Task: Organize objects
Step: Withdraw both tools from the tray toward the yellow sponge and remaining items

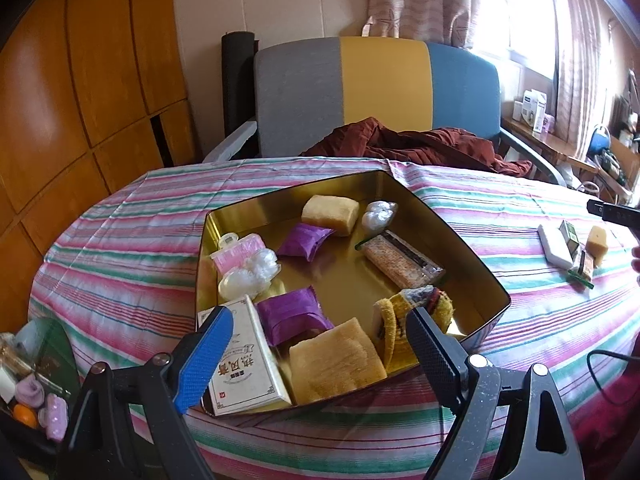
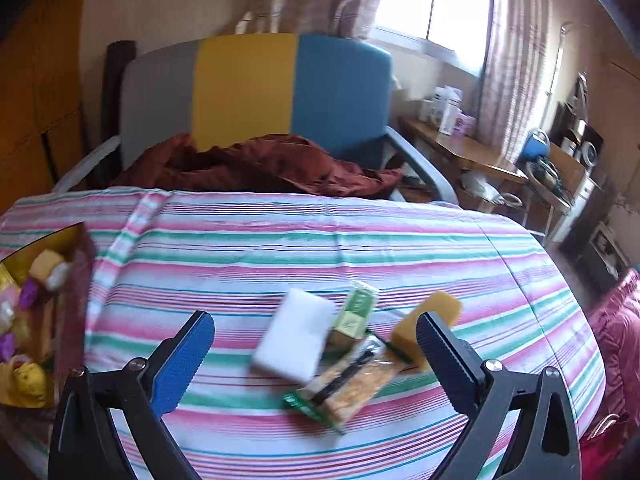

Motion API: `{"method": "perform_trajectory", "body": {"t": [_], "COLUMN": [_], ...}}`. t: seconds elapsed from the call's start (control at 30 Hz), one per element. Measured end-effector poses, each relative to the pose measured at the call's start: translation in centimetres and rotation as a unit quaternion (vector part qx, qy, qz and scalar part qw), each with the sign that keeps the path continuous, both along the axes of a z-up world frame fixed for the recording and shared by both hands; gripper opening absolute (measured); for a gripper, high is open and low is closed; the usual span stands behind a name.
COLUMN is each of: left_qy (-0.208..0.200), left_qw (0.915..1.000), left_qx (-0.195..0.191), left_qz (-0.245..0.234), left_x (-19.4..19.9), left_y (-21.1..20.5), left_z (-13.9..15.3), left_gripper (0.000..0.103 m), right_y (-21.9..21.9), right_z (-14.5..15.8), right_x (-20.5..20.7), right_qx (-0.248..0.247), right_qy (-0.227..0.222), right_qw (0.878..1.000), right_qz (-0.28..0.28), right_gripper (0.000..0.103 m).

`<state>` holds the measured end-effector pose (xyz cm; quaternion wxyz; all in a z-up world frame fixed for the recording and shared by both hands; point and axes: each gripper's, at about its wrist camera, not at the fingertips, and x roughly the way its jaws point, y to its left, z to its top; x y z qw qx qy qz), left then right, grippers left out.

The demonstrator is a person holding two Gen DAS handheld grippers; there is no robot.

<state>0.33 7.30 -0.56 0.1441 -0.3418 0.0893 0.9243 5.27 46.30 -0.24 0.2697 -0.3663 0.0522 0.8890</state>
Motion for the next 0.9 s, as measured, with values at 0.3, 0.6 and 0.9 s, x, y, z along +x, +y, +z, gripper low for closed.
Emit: {"method": "perform_trajectory", "body": {"t": [0.3,0.6,0.9], "left_qy": [0.014,0.018,0.001], "left_qw": [0.9991,0.9953,0.9884], "left_qx": [-0.024,-0.036,-0.036], "left_qz": [-0.032,-0.088,-0.148], "left_x": [-0.2,-0.7,-1.3], "left_y": [3.2,8.5,14.6], "left_z": [1.0,1.7,1.2], "left_gripper": [0.089,0.09,0.09], "right_y": [5.3,8.1,12.9], "right_z": [-1.1,-1.1,-3.3], "right_x": [2.2,4.2,8.5], "right_qx": [-0.105,-0.176,-0.308], "right_qy": [0.036,0.082,0.152], "right_qw": [0.99,0.973,0.915], "right_qz": [-0.085,-0.12,-0.21], "right_gripper": [0.103,0.103,0.103]}}
